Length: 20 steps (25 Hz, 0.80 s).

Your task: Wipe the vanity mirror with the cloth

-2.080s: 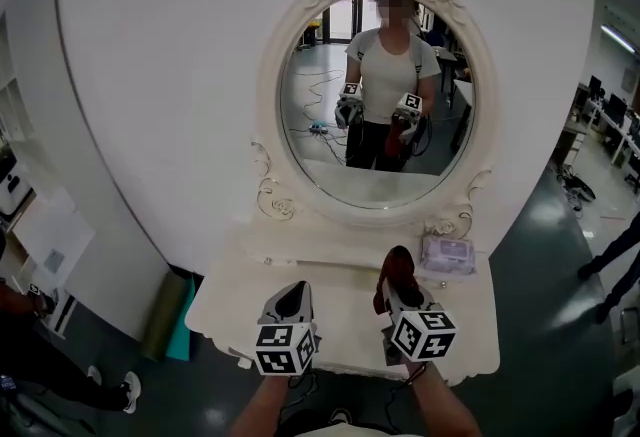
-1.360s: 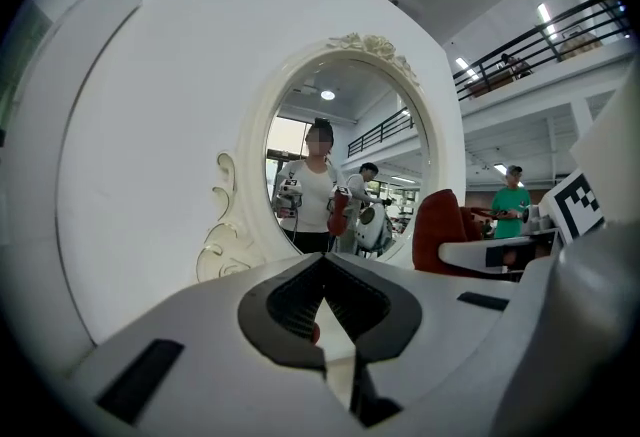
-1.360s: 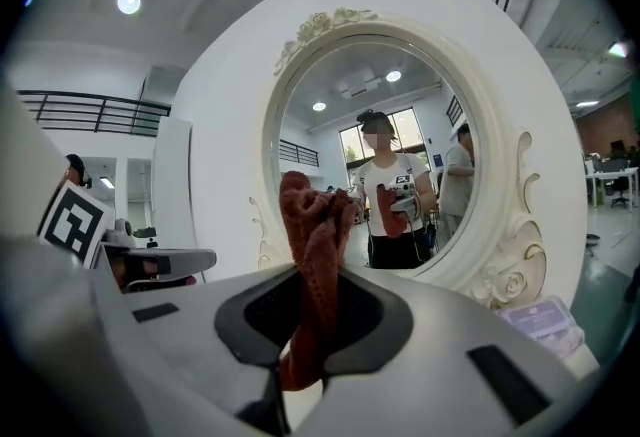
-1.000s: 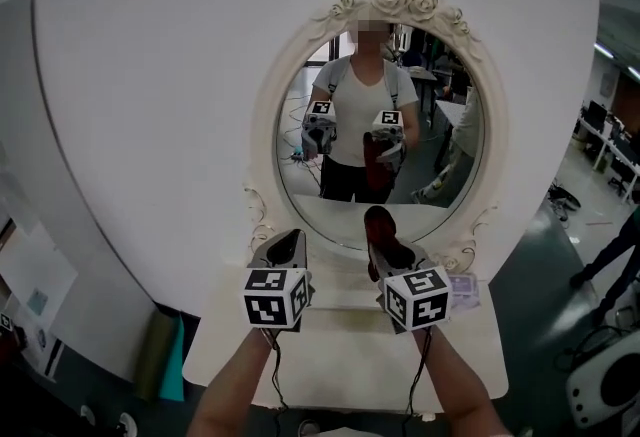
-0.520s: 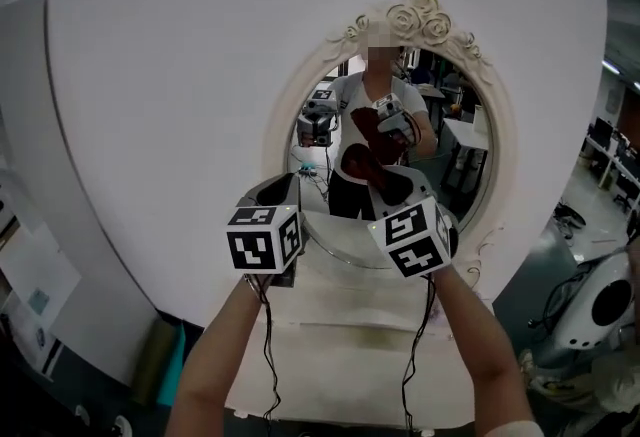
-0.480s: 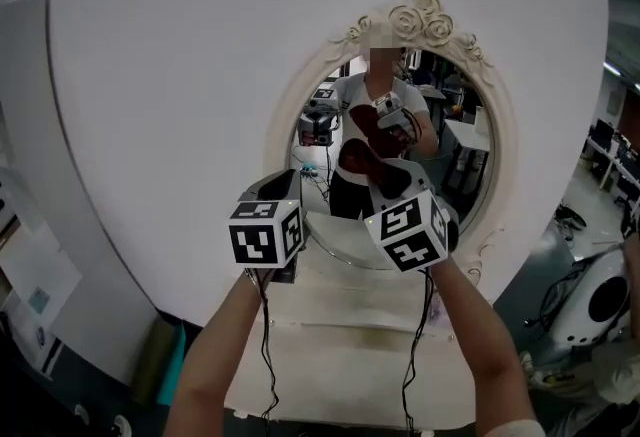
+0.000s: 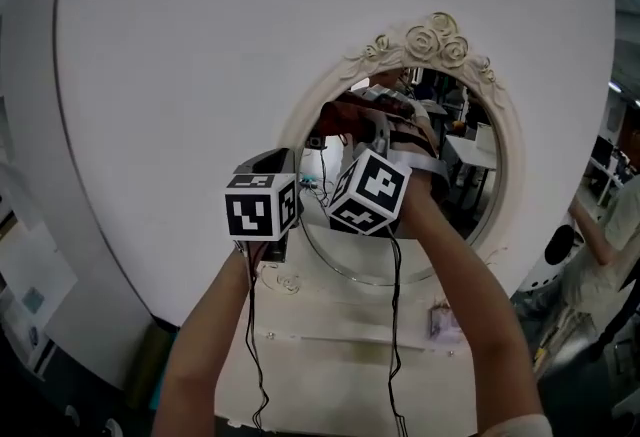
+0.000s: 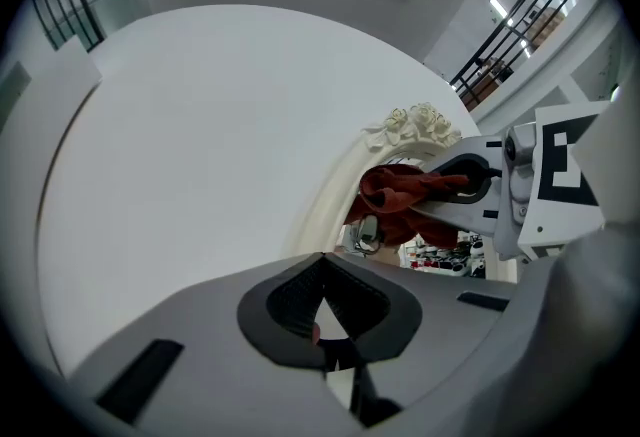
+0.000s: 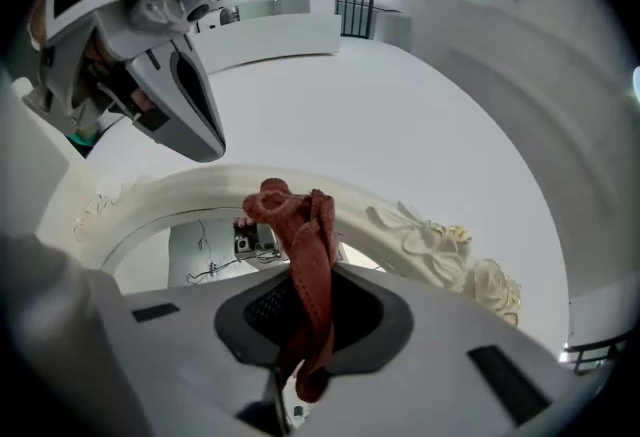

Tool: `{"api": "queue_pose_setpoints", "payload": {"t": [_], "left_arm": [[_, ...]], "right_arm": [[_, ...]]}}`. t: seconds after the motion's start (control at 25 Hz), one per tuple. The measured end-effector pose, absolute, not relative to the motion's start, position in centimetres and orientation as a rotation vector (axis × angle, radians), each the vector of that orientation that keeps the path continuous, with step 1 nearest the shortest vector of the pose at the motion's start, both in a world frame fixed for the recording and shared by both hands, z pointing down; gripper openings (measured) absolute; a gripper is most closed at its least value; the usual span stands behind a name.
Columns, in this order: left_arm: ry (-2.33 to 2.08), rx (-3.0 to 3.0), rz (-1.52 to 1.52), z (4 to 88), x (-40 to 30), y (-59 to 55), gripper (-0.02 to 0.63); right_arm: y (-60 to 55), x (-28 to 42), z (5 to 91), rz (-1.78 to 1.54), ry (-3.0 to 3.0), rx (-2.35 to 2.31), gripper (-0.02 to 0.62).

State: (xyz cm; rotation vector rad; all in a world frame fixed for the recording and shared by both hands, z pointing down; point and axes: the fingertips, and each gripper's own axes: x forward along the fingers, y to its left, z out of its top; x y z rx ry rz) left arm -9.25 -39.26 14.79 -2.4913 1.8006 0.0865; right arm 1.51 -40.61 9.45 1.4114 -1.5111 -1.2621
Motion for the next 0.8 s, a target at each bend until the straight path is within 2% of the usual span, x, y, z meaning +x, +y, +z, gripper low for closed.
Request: {"api": "queue_pose_setpoints", "payload": {"t": [0.44, 0.8], "left_arm": [[1.810, -2.550, 0.077, 18.5, -10.5, -40.5, 0.006], [1.856, -2.607, 0.013, 24.8, -11.8, -41.1, 0.006]], "right_arm": [[-42.4, -0.6, 12.4, -1.280, -1.448, 1.356, 0.058], [-43.2, -2.6, 17.7, -1.271, -1.415, 1.274, 0.058]]}}
